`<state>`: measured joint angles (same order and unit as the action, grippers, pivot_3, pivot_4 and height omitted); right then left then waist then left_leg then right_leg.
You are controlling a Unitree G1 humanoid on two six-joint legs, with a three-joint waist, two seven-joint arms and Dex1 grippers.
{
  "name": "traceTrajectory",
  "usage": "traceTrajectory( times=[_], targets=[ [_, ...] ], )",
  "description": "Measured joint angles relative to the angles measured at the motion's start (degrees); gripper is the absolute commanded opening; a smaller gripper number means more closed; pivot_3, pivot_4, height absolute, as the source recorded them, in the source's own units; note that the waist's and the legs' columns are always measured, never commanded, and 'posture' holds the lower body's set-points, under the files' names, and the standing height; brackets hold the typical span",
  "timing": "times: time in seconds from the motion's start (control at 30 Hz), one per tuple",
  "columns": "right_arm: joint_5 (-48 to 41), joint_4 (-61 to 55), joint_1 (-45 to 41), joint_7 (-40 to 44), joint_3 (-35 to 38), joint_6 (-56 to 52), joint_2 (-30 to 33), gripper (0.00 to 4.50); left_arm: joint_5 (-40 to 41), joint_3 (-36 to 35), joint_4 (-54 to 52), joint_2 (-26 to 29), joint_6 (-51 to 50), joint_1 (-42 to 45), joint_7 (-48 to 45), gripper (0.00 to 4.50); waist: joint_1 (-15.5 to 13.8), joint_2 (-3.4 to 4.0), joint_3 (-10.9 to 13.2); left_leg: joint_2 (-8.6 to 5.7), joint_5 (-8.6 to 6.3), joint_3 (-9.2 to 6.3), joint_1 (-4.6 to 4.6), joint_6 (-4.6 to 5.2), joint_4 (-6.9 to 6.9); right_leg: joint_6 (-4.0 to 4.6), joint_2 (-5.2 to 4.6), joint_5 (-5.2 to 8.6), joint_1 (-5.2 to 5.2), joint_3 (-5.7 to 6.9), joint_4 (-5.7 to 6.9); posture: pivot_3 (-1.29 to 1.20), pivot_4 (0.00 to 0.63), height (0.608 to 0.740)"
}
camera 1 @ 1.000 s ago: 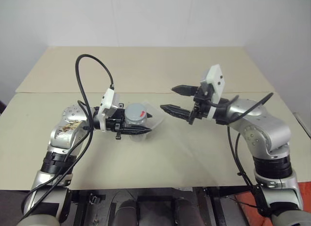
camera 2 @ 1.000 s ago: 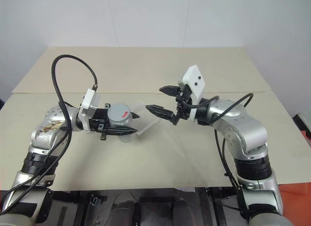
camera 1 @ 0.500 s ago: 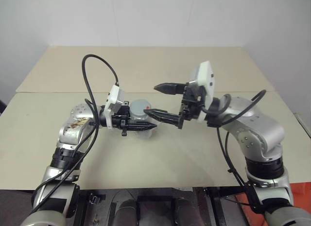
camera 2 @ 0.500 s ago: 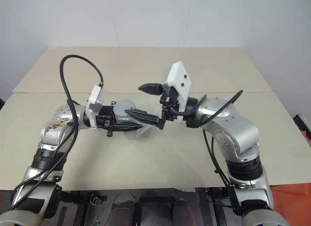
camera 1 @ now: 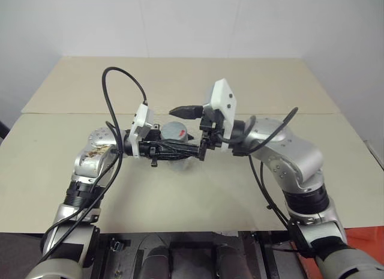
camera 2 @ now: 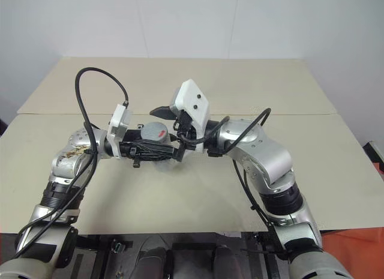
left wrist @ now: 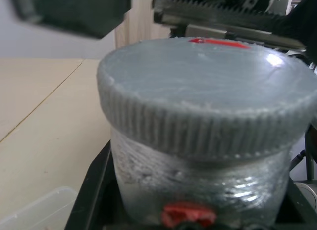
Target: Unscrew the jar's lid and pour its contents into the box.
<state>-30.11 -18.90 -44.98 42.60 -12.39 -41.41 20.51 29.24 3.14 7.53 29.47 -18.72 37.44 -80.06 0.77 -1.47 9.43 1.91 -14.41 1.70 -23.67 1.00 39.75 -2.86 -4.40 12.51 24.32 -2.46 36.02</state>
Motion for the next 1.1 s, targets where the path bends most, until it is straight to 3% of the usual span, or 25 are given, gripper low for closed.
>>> traceTrajectory(
  times=[0.43, 0.87, 1.1],
  targets=[
    [2.10, 6.96, -2.50, 5.18, -0.30, 3.90, -0.59, 4.44, -0.05, -0.01, -0.11, 0.52, 0.01, -0.03, 0.31, 1.96, 0.03, 0.00, 0.00, 0.01, 0.00, 0.00, 0.00, 0.00, 0.00, 0.00, 0.01, 0.00, 0.01, 0.00, 0.05, 0.00, 0.150, 0.740],
    [1.75, 5.95, -0.52, 8.34, 0.94, 4.69, 5.05, 4.44, -0.03, -0.32, -0.16, 1.79, -0.22, -0.33, 1.02, 1.96, 0.02, 0.00, 0.00, 0.00, 0.00, 0.00, 0.00, 0.00, 0.00, 0.00, 0.00, 0.00, 0.01, 0.00, 0.02, 0.00, 0.150, 0.740],
    [2.25, 7.02, 1.92, 7.98, 6.21, 4.74, 9.16, 4.44, 0.12, -0.51, -1.08, 2.29, -0.22, -0.80, -0.20, 1.96, -0.06, 0.00, 0.00, 0.01, 0.00, 0.01, -0.01, 0.00, -0.01, 0.00, 0.01, 0.00, 0.02, 0.00, -0.03, 0.00, 0.150, 0.740]
  ],
)
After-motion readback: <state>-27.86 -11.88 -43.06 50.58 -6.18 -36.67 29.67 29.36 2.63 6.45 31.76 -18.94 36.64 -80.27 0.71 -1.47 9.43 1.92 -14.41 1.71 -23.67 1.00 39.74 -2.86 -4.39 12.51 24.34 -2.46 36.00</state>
